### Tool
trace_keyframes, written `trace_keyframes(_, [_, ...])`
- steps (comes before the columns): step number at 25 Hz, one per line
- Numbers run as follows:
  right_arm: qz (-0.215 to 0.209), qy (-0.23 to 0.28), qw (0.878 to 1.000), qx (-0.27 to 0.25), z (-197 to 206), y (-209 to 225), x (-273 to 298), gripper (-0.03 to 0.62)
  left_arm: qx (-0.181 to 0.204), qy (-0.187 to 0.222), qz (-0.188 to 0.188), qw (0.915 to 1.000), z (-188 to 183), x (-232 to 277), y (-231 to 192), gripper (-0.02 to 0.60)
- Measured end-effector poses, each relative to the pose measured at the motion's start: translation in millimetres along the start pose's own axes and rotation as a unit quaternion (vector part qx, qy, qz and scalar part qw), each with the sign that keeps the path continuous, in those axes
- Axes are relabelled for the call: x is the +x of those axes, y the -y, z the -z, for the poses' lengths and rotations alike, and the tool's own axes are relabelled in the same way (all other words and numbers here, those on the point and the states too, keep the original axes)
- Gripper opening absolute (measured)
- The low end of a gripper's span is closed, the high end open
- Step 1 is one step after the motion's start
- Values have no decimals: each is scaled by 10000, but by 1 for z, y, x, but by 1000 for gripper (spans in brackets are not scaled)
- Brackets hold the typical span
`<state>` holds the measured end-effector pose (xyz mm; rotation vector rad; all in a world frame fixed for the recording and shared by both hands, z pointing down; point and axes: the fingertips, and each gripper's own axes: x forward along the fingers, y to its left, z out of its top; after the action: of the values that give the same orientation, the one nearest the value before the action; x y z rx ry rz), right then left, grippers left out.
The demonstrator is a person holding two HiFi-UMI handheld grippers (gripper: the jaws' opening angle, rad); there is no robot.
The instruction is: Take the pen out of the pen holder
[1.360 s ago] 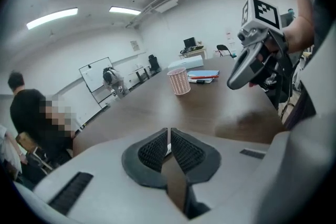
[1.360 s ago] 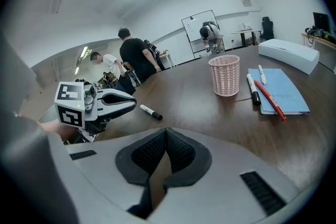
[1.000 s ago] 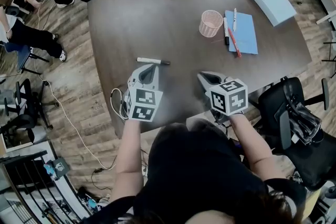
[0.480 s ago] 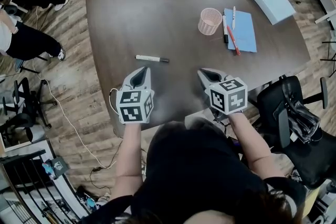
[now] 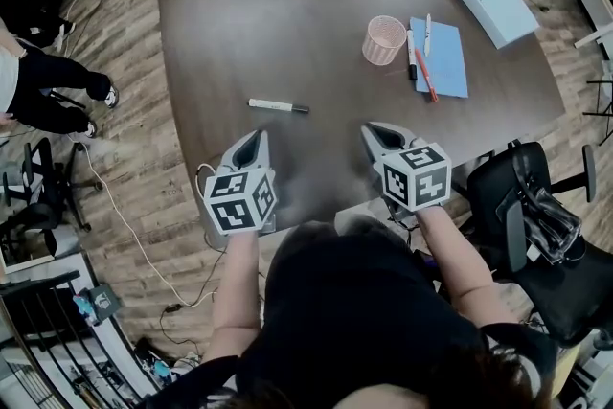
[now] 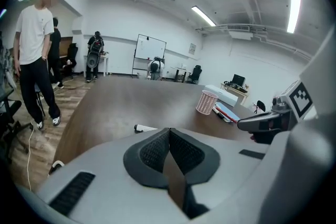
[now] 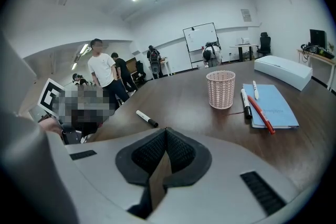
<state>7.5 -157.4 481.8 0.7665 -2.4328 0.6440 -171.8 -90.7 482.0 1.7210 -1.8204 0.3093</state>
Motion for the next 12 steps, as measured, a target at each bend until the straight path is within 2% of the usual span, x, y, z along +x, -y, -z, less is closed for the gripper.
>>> trace_keyframes(12, [20, 50, 10000, -78, -3, -2, 0, 18, -17, -17, 44, 10000, -1, -1, 1, 29])
